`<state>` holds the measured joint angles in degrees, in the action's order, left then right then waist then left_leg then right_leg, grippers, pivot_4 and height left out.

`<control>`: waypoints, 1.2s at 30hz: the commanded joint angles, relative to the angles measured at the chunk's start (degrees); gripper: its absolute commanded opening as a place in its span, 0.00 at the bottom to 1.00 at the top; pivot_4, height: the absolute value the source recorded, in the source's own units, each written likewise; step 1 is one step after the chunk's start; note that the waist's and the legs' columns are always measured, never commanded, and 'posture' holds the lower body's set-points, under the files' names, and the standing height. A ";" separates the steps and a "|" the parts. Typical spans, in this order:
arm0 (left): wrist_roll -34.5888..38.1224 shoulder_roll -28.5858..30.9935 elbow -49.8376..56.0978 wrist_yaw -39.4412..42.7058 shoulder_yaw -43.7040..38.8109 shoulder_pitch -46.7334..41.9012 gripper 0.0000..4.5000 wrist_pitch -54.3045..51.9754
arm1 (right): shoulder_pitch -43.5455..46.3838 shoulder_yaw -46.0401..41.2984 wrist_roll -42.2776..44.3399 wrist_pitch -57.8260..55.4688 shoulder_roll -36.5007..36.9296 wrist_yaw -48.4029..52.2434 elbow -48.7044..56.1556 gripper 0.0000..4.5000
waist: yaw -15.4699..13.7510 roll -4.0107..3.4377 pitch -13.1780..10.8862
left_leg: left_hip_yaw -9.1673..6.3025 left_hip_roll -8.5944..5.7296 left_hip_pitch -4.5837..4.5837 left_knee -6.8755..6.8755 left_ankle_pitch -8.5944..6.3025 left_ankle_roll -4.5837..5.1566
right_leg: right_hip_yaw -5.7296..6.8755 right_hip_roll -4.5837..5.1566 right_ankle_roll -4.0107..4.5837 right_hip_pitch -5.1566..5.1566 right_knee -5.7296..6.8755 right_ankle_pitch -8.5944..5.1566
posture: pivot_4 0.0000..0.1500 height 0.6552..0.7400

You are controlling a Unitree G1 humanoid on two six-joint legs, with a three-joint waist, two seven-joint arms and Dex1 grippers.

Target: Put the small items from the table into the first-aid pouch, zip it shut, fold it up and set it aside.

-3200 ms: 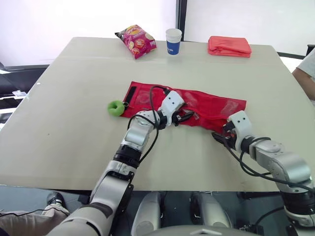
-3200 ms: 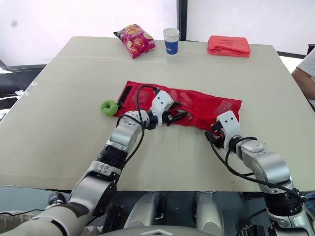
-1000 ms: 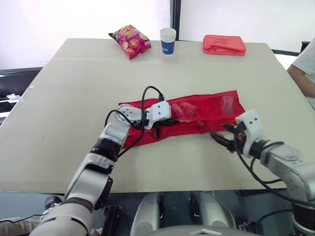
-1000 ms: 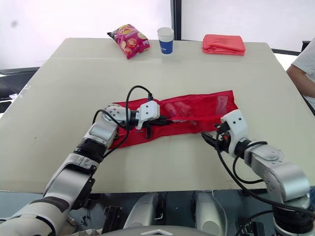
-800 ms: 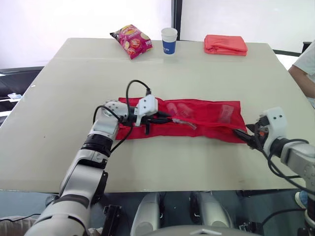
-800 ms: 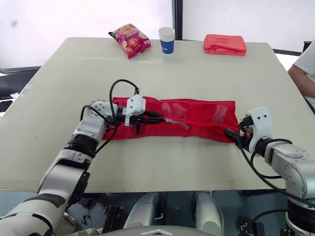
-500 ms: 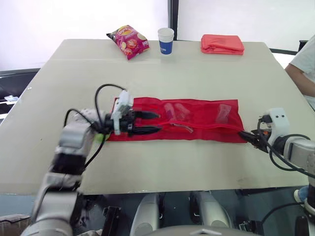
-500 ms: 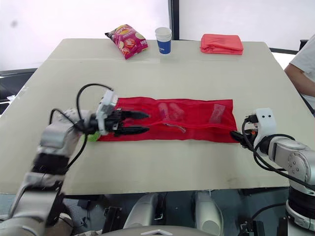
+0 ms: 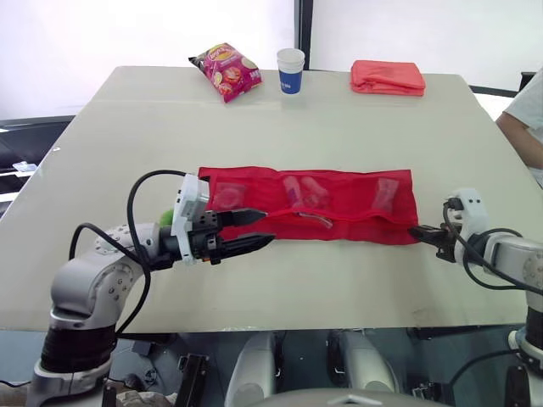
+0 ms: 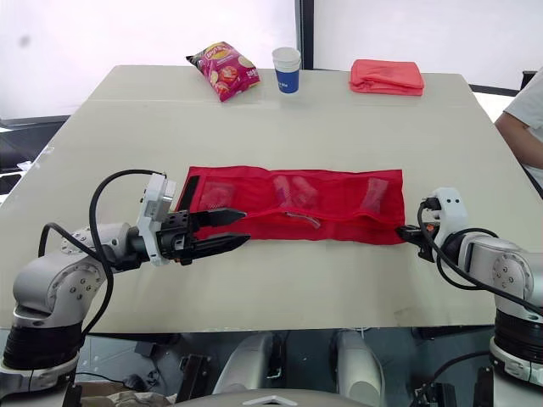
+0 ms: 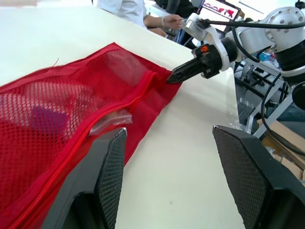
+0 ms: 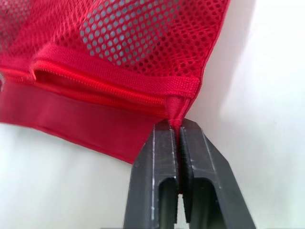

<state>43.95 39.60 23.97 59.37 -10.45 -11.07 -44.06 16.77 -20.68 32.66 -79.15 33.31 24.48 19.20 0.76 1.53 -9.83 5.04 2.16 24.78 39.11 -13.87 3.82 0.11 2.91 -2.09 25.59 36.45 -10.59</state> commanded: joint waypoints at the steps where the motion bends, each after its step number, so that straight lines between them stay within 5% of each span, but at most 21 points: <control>1: 2.70 -0.64 3.76 -2.19 0.16 -0.27 0.69 -0.39 | -0.87 -3.08 -2.59 1.50 4.16 -1.78 0.76 0.02 | -0.19 0.00 0.00 | -0.01 -0.01 0.01 0.00 0.00 0.00 | 0.00 0.00 0.00 0.00 -0.01 0.00 | 1.00 1.00; 7: 4.48 -2.83 4.43 -5.30 2.17 -2.31 0.69 -0.69 | -7.38 -8.11 -10.48 8.45 17.14 -2.99 -5.88 0.02 | -1.51 -0.08 -0.02 | 0.02 -0.11 0.06 0.00 -0.01 0.02 | -0.01 0.08 -0.01 -0.05 -0.16 0.00 | 1.00 1.00; 14: 3.81 -3.68 2.39 -6.52 4.35 -4.57 0.69 -0.03 | -5.68 -5.44 -12.13 18.72 22.06 2.77 -15.87 0.02 | -0.57 -0.11 -0.02 | 0.08 -0.05 -0.03 0.00 -0.01 0.02 | -0.06 -0.12 -0.05 -0.08 -0.19 -0.01 | 1.00 1.00; 19: 2.46 -3.73 -0.35 -8.15 3.69 -4.36 0.69 0.55 | -11.41 -7.85 -11.91 21.27 24.90 8.35 -12.47 0.53 | -0.31 -0.13 -0.02 | 0.02 -0.02 -0.02 -0.03 0.00 0.02 | -0.07 -0.15 -0.04 -0.07 -0.19 -0.01 | 1.00 1.00; 24: -2.25 -2.07 -8.61 -11.49 5.62 -6.06 0.69 -2.16 | -23.34 -23.45 -3.98 28.47 23.83 24.79 3.88 0.99 | -0.73 -0.30 -0.04 | 0.00 -0.02 0.00 -0.02 0.00 0.02 | -0.08 -0.12 -0.08 -0.08 -0.20 -0.02 | 1.00 1.00; 28: -4.94 -1.85 -15.30 -13.85 8.55 -8.94 0.69 -6.89 | -25.51 -25.71 6.15 33.12 19.27 31.69 16.29 0.99 | -0.09 -0.17 -0.01 | -0.09 0.08 -0.08 -0.02 -0.01 0.01 | -0.02 -0.21 -0.10 -0.13 -0.20 -0.03 | 1.00 1.00; 36: -4.87 -10.06 -28.27 -23.59 7.94 -20.33 0.69 -20.38 | -20.32 -13.71 13.13 35.48 17.41 26.50 28.02 0.99 | -0.45 -0.09 -0.03 | -0.15 -0.01 0.02 -0.02 -0.01 0.00 | 0.03 -0.06 -0.07 -0.13 -0.21 -0.03 | 1.00 1.00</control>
<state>39.55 30.84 -2.39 37.76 -1.83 -29.76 -62.63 -3.93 -34.55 44.32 -44.53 50.28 51.97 45.56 0.31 1.44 -9.86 4.89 2.14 24.79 39.09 -13.88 3.82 0.14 2.87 -2.15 25.44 36.23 -10.62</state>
